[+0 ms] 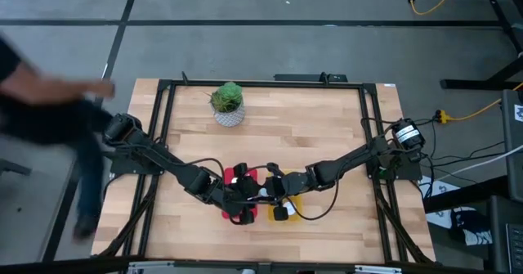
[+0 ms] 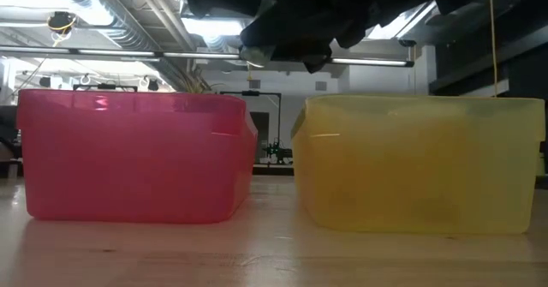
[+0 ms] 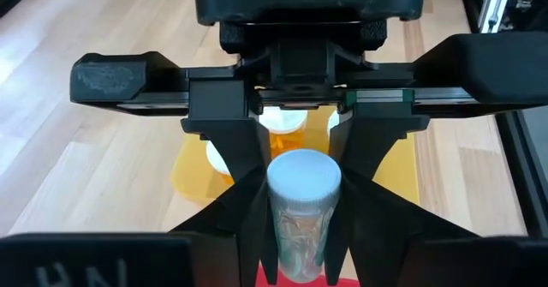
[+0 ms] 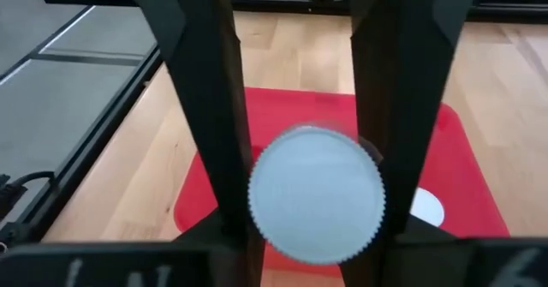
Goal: Pick and place medicine bottles into bin by pill shape (circle, oval)
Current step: Put the blue tablet bottle into the red bin
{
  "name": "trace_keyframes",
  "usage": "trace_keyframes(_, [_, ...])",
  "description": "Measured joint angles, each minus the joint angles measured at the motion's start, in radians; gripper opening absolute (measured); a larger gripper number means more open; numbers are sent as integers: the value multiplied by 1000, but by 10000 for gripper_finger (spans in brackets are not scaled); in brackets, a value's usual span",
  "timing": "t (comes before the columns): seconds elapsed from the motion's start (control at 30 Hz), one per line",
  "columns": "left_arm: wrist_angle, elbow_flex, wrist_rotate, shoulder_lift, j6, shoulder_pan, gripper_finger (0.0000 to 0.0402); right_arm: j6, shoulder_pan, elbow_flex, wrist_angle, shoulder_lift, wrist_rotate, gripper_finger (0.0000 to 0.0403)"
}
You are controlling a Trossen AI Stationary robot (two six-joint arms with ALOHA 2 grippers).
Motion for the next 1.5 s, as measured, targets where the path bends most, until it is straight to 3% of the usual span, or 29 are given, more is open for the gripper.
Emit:
trace_keyframes(0.43, [-8,-2,-2,-3,0,-13,130,20,-1,3,-27,-3,-1,201])
trace_keyframes(0.7, [-36,-3,-19,-45,-1,-60,130,72,0,4,-119,-20,-3,203])
trace_keyframes(0.9, [-113,-2,-75,-80,-42,-119,130,155,0,3,-349,-129,6,197])
trace_keyframes(1.27, [-140,-28,-139,-83,-256,-203,130,408,19,2,-848,-413,329,178])
trace_keyframes(1.5, [-133,-111,-218,-82,-421,-251,130,514,34,1,-1061,-545,433,167])
